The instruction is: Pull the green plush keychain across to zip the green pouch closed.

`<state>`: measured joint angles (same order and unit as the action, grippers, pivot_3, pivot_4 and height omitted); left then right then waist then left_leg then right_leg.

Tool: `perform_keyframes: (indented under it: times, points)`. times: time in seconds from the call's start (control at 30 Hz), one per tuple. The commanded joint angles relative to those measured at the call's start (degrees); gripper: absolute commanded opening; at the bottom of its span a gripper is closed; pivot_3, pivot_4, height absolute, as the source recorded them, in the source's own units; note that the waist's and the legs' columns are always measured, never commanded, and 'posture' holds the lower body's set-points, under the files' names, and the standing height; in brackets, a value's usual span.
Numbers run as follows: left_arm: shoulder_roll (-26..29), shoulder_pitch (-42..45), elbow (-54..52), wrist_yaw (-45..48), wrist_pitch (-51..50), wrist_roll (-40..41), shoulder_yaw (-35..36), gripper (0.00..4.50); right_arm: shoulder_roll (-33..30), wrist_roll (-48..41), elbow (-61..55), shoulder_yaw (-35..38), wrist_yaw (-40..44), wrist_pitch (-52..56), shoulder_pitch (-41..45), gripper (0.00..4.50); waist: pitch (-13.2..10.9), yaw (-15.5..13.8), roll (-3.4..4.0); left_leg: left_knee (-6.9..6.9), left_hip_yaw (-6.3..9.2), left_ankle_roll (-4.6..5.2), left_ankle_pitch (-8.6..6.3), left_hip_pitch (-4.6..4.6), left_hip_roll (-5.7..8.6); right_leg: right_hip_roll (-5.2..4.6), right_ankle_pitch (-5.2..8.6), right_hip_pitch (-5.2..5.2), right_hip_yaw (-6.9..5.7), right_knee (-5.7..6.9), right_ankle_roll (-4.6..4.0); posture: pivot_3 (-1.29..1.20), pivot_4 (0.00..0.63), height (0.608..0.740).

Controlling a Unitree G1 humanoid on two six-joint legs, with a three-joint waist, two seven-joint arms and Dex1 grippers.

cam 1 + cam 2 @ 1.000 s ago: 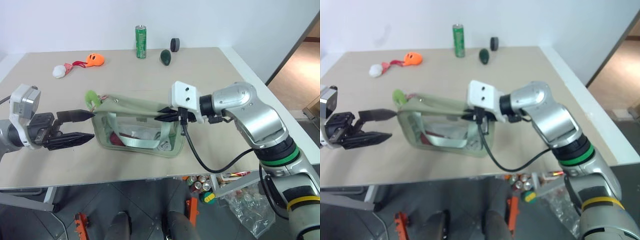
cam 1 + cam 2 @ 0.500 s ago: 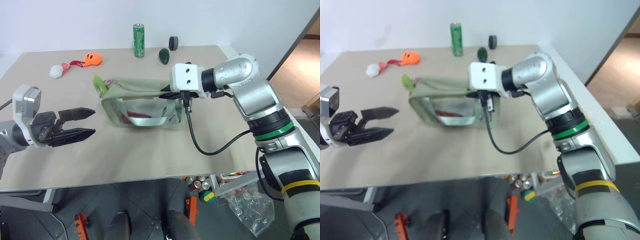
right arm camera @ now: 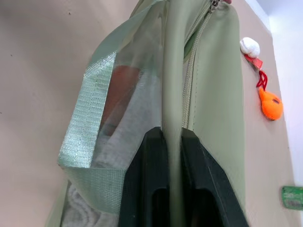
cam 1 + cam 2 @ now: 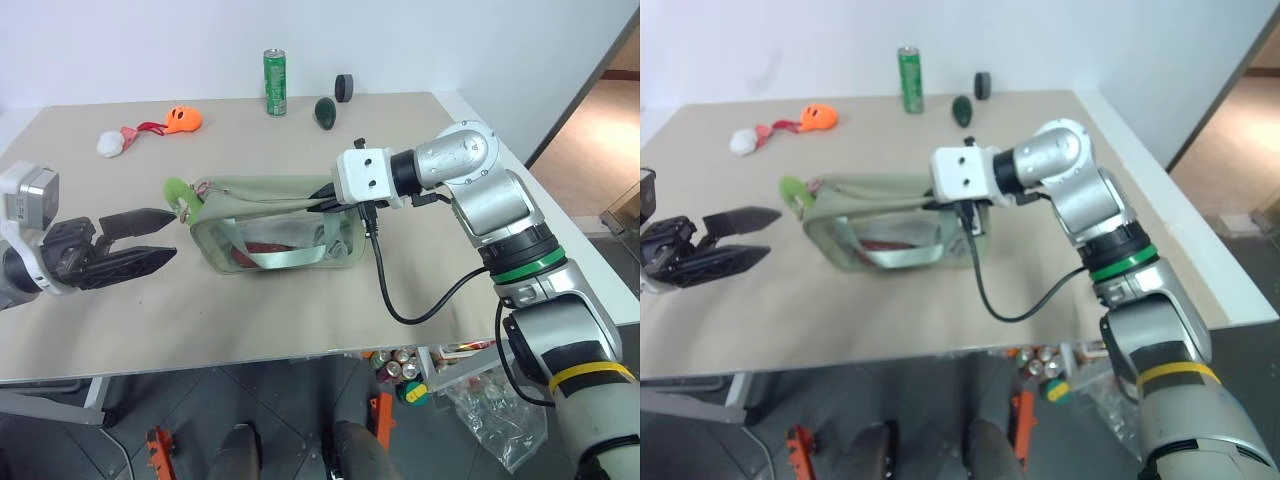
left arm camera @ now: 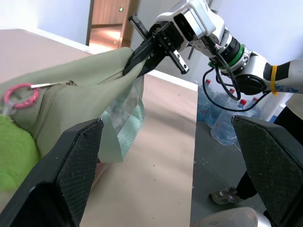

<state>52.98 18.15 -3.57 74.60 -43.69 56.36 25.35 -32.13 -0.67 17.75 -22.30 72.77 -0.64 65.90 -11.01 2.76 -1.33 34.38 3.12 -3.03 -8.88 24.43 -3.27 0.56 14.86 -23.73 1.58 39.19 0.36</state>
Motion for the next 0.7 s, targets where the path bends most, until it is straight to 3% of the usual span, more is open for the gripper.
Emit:
perform_keyframes:
  times: [0.03, 0.2, 0.37, 0.47, 0.7]
  points:
    - [0.7, 1.0, -1.3, -0.3, 0.0, 1.0, 1.3, 4.50, 0.5, -0.5, -2.3, 3.0, -2.0, 3.9, 0.3, 1.66, 0.0, 0.0, 0.00, 0.00, 0.00, 0.00, 0.00, 0.00, -0.02, 0.02, -0.01, -0.01, 0.00, 0.00, -0.02, 0.00, 0.150, 0.740]
    - [0.1, 2.0, -0.8, -0.3, -0.1, 0.8, -0.1, 4.50, 0.3, -7.4, -5.2, 8.8, -1.8, 14.0, 0.9, 3.47, 0.0, -0.1, 0.01, 0.00, 0.00, -0.02, 0.01, 0.01, -0.08, 0.09, -0.05, -0.05, 0.01, 0.01, -0.09, 0.00, 0.150, 0.740]
    - [-0.3, 2.9, 0.1, -0.1, -0.2, 0.5, -1.0, 4.50, -2.9, -17.9, -11.9, 15.6, 3.0, 23.7, -0.3, 3.47, 0.0, -0.3, 0.01, 0.00, -0.01, -0.02, 0.01, 0.05, -0.07, 0.07, -0.03, -0.05, 0.01, 0.01, -0.06, 0.00, 0.150, 0.740]
    - [-0.5, 3.3, 0.8, 0.0, 0.0, 0.2, -1.5, 4.50, -8.7, -23.1, -15.3, 20.6, 5.9, 28.4, -3.2, 3.47, 0.0, -0.5, 0.01, 0.00, -0.01, -0.02, 0.01, 0.05, -0.06, 0.06, -0.03, -0.05, 0.01, 0.00, -0.06, 0.00, 0.150, 0.740]
    - [-0.4, 3.5, 0.7, 0.5, 0.0, 0.2, -2.0, 4.50, -17.1, -18.3, -17.0, 20.6, 3.3, 26.0, -12.4, 3.47, 0.0, -0.1, 0.02, 0.04, -0.22, -0.01, 0.01, -0.04, -0.10, 0.09, -0.08, -0.08, 0.16, 0.00, -0.08, 0.00, 0.150, 0.740]
